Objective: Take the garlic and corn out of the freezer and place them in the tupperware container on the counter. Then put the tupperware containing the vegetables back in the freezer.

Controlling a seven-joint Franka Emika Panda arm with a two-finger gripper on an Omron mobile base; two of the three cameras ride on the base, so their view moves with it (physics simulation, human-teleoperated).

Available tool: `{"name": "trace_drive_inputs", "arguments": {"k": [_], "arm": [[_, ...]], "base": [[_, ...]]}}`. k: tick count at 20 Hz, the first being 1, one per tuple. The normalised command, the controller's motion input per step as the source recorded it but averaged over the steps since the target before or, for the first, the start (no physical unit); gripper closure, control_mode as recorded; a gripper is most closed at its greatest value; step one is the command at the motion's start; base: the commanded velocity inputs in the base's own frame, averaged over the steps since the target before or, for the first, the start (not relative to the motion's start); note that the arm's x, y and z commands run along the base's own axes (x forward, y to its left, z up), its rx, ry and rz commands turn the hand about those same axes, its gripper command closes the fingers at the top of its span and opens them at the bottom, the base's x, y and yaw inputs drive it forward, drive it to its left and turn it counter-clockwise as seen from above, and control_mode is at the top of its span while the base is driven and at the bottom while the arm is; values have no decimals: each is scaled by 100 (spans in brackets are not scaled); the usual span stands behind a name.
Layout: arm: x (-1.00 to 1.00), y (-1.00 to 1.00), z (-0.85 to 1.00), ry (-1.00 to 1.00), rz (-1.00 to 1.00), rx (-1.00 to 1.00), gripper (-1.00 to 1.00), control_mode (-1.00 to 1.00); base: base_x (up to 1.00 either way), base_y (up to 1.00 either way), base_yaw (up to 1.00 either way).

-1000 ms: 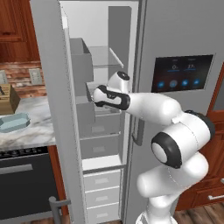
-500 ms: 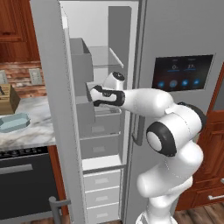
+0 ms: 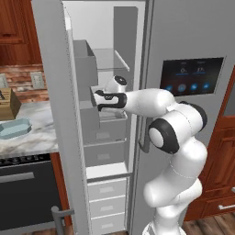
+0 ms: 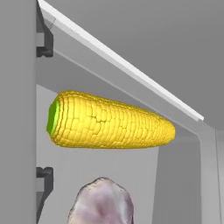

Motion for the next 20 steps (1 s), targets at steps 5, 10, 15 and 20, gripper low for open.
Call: {"name": "trace_drive_inputs", "arguments": {"k": [5, 10, 15, 20], "arm": [[27, 8, -10, 0, 0, 0, -100, -100], [22, 8, -7, 0, 0, 0, -100, -100], [13, 4, -7, 0, 0, 0, -100, -100], [6, 10, -18, 0, 0, 0, 100, -100]], "base": [[0, 0, 0], [0, 0, 0], [0, 0, 0], [0, 0, 0]]}}
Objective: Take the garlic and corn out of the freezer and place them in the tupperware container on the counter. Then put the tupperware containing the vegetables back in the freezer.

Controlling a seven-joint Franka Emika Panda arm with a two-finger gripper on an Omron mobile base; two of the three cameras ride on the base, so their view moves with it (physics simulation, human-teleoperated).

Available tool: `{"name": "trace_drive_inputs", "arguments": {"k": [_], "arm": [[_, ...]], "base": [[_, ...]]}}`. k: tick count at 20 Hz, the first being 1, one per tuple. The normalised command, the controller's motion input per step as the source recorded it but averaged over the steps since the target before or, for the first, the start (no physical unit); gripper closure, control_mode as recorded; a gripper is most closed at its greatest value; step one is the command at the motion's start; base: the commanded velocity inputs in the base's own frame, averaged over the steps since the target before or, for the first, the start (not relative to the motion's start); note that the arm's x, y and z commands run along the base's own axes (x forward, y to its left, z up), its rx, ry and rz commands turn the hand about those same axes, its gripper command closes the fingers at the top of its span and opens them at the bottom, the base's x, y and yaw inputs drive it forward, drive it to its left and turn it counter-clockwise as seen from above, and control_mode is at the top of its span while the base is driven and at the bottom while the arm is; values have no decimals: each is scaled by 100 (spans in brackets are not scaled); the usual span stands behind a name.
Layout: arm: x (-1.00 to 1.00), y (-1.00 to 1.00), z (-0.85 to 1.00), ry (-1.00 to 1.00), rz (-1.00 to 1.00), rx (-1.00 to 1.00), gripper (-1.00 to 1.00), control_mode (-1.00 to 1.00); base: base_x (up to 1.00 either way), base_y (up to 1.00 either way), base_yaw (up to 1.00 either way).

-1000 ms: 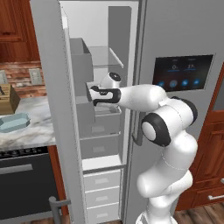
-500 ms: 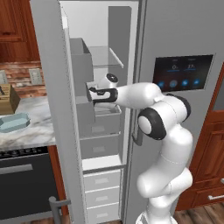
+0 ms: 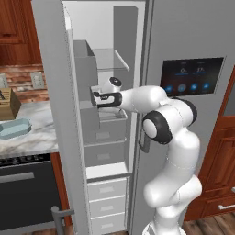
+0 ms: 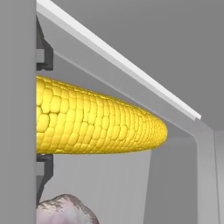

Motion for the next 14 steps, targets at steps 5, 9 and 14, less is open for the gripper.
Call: {"name": "trace_drive_inputs", "arguments": {"k": [5, 9, 14], "arm": [[0, 1, -14, 0, 0, 0, 100, -100], [-18, 0, -6, -2, 0, 0, 100, -100], [-93, -4, 5, -17, 0, 0, 100, -100]], "base": [[0, 0, 0], [0, 0, 0], [0, 0, 0]]}}
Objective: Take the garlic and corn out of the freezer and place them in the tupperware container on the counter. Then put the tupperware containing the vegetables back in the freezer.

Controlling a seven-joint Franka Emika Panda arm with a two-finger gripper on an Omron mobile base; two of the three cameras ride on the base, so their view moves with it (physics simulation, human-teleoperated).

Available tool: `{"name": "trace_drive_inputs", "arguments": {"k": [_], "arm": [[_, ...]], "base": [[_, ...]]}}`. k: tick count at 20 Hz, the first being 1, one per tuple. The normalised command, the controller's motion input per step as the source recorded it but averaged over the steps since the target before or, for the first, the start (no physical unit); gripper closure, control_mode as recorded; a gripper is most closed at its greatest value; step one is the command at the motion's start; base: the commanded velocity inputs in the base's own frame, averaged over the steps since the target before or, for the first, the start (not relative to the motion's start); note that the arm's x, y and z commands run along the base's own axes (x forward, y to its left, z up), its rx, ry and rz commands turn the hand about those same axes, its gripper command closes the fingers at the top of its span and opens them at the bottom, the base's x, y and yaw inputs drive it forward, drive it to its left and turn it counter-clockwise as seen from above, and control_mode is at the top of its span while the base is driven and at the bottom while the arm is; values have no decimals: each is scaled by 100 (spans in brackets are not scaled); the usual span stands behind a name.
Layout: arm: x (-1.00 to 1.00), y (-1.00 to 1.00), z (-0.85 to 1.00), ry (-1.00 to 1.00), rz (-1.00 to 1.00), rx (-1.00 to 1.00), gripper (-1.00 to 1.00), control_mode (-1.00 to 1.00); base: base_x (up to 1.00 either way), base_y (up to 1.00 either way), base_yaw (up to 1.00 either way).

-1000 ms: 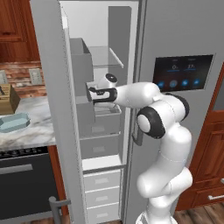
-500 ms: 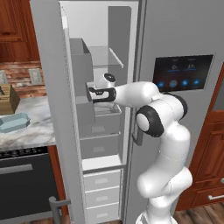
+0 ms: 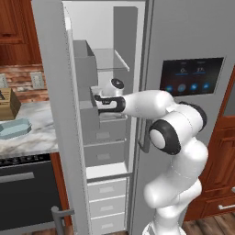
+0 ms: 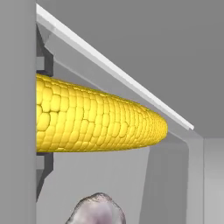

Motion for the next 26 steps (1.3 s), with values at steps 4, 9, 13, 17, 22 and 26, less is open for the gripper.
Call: {"name": "trace_drive_inputs", "arguments": {"k": [4, 9, 13, 17, 22, 26], "arm": [[-100, -29, 25, -6, -3, 0, 100, -100], [-100, -62, 35, 0, -5, 0, 100, -100], [-100, -52, 52, 0, -3, 0, 100, -100], [-100, -22, 85, -1, 0, 0, 100, -100], [-100, -22, 98, -1, 0, 0, 100, -100], [-100, -30, 66, 3, 0, 0, 100, -100]], "base": [[0, 0, 0], [0, 0, 0], [0, 0, 0], [0, 0, 0], [0, 0, 0], [0, 0, 0]]}}
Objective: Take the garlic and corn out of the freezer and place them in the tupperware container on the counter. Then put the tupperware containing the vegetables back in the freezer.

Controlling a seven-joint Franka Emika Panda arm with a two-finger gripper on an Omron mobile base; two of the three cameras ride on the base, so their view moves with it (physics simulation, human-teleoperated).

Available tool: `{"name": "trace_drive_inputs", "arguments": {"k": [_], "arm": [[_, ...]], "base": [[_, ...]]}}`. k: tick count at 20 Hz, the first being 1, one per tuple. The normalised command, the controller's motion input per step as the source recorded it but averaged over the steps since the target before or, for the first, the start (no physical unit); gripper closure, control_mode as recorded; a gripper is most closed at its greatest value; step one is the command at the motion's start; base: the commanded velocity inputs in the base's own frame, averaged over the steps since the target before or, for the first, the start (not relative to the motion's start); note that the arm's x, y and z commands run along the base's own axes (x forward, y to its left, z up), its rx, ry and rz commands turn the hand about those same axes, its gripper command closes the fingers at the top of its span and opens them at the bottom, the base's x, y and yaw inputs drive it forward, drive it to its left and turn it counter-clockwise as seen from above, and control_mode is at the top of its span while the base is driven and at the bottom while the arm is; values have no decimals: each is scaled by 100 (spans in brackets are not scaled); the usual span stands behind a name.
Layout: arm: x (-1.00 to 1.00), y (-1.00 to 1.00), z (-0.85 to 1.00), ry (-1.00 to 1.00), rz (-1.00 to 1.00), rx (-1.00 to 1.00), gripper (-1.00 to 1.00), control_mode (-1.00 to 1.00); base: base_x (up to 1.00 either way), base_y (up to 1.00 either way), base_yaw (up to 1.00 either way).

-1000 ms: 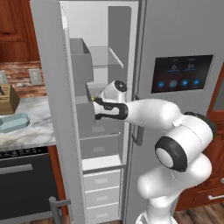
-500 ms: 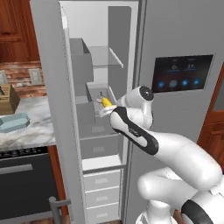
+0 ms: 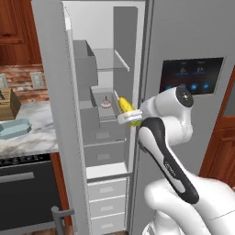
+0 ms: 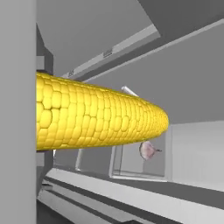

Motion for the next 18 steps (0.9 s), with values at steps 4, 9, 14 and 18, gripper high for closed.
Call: {"name": "trace_drive_inputs", "arguments": {"k": [4, 9, 14, 18], "arm": [[-97, -36, 84, 0, -1, 0, 100, -100], [-100, -54, 87, -4, 0, 0, 100, -100], [-52, -55, 17, -1, 4, -1, 100, -100], [-46, -71, 21, -3, 6, -7, 100, -100]], "base": [[0, 0, 0], [0, 0, 0], [0, 0, 0], [0, 0, 0]]}}
